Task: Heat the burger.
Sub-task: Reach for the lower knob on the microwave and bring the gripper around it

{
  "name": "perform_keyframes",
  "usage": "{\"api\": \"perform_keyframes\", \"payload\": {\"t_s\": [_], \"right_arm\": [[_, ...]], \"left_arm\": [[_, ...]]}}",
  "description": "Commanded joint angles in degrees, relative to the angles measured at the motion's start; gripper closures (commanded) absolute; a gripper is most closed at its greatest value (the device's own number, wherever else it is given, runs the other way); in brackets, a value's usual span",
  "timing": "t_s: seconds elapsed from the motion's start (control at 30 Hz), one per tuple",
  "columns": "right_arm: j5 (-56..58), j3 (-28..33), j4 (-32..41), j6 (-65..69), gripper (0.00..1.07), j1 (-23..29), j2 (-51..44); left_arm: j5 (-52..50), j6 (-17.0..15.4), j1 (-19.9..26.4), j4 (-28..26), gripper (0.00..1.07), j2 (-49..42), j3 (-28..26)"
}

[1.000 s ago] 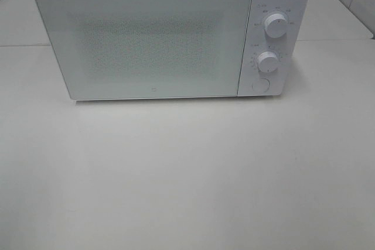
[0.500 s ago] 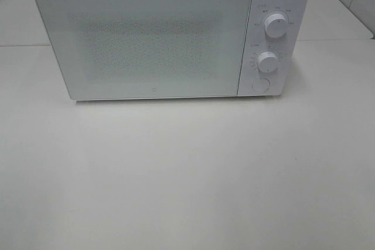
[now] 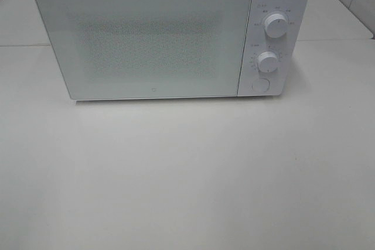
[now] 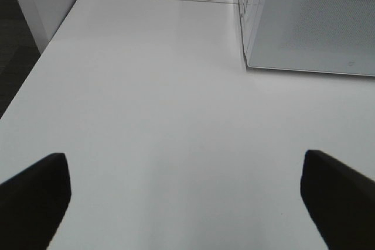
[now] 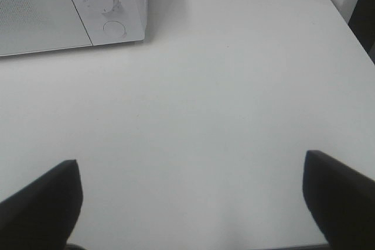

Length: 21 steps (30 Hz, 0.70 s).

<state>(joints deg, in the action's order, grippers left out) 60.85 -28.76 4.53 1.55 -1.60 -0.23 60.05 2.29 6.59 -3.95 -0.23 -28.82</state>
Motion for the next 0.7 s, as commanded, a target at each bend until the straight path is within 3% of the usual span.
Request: {"api": "perform_keyframes", "payload": {"t_s": [0.03,0.3,0.5,0.57,0.7], "right_arm": [[-0.57,0.06,0.63,-0.06,0.09,-0.34,-0.8],[-2.01,-0.69,0.63,-0.17,0.09,-0.34,-0.46],[-11.52,-4.7,0.63,0.0,0.09,-0.34,8.65],[-25.67,-5.16,0.63,-0.23,0.09,-0.34,16.5],[-35.98,-4.07,0.63,-0.86,0.09,-0.34,21.14]], "left_arm": [[-0.69,-0.46,-1.2,-0.11,0.06,-1.26,0.17],[-0.69,-0.46,-2.12,-0.11,0.06,-1.26,0.17],[-0.69,-0.46,-2.12,-0.17,0.06,-1.2,0.17],[-0.69,-0.46,-2.12,-0.17,0.06,-1.09,0.17],[-0.69,-0.46,-2.12,-0.17,0.06,-1.09,0.17]]}}
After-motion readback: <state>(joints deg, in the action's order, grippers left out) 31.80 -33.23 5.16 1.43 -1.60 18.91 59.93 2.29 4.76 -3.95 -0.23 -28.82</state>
